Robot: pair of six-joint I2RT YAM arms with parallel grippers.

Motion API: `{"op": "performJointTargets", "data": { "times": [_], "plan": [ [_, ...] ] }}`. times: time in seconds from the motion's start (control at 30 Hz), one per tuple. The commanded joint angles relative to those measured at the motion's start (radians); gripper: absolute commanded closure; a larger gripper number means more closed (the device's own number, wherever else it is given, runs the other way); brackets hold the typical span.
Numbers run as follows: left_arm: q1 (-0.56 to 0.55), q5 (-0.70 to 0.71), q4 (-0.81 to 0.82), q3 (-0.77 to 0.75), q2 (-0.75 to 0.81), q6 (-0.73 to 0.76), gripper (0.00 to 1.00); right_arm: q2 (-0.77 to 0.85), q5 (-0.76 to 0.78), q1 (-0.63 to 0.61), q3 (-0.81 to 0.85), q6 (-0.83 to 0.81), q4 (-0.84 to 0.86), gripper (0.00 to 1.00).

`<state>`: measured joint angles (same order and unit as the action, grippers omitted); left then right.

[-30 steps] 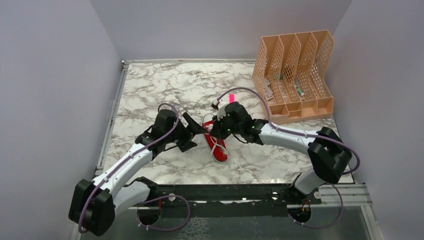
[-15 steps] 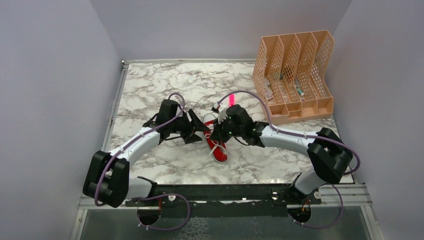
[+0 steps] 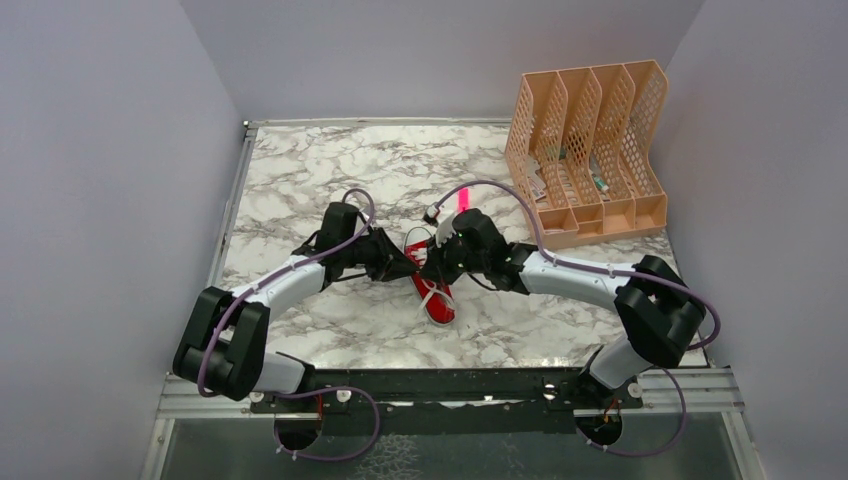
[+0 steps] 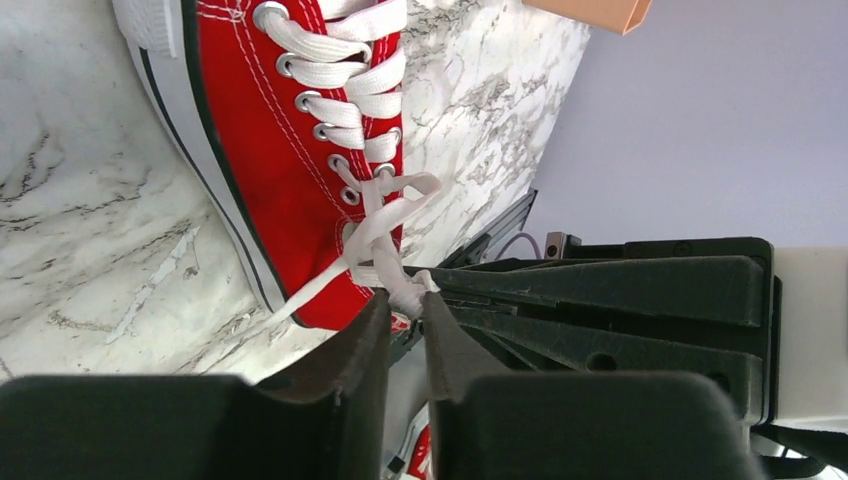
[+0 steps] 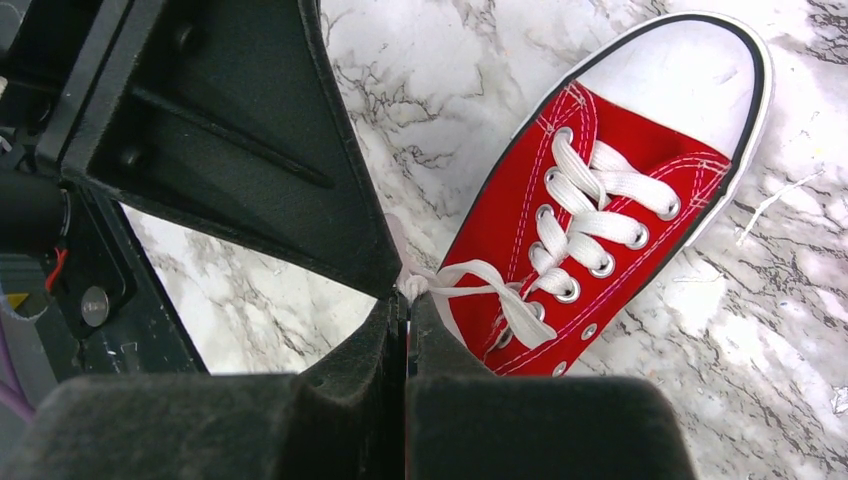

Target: Tie the shoes

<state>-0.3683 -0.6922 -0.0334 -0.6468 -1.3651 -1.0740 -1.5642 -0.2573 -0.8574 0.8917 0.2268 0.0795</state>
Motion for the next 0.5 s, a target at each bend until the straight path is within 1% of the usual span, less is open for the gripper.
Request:
{"op": "performJointTargets", "data": {
  "times": [0.0,0.03,0.07,0.13,0.17,0.2,0.27,0.33,0.4,0.47],
  "plan": [
    [-0.004,-0.021,0.041,0.031,0.012,0.003,0.88,0.031,-0.054,-0.004,0.024,-0.028,0.038,0.96],
    [-0.004,-0.013,0.036,0.036,0.019,0.01,0.93,0.035,-0.058,-0.003,0.027,-0.035,0.026,0.92],
    [-0.004,-0.008,0.014,0.035,0.024,0.022,0.99,0.039,-0.056,-0.005,0.036,-0.048,-0.001,0.82],
    [-0.004,0.005,-0.034,0.029,0.029,0.054,1.0,0.069,-0.005,0.004,0.033,-0.083,-0.066,0.59],
    [-0.004,0.006,-0.044,0.03,0.032,0.066,1.0,0.095,-0.003,0.018,0.016,-0.111,-0.076,0.54],
    [-0.004,0.005,-0.049,0.03,0.035,0.07,1.0,0.124,-0.008,0.039,-0.004,-0.135,-0.104,0.52],
    [-0.003,0.003,-0.051,0.033,0.04,0.071,1.0,0.18,-0.052,0.081,-0.047,-0.193,-0.118,0.51],
    [-0.003,-0.015,-0.048,0.027,0.032,0.076,1.0,0.224,-0.13,0.092,-0.076,-0.317,-0.141,0.51],
    [-0.003,-0.032,-0.052,0.014,0.021,0.082,1.0,0.245,-0.236,0.09,-0.099,-0.484,-0.178,0.53],
    [-0.003,-0.045,-0.052,-0.002,0.01,0.088,1.0,0.255,-0.264,0.09,-0.121,-0.578,-0.186,0.54]
  ]
}}
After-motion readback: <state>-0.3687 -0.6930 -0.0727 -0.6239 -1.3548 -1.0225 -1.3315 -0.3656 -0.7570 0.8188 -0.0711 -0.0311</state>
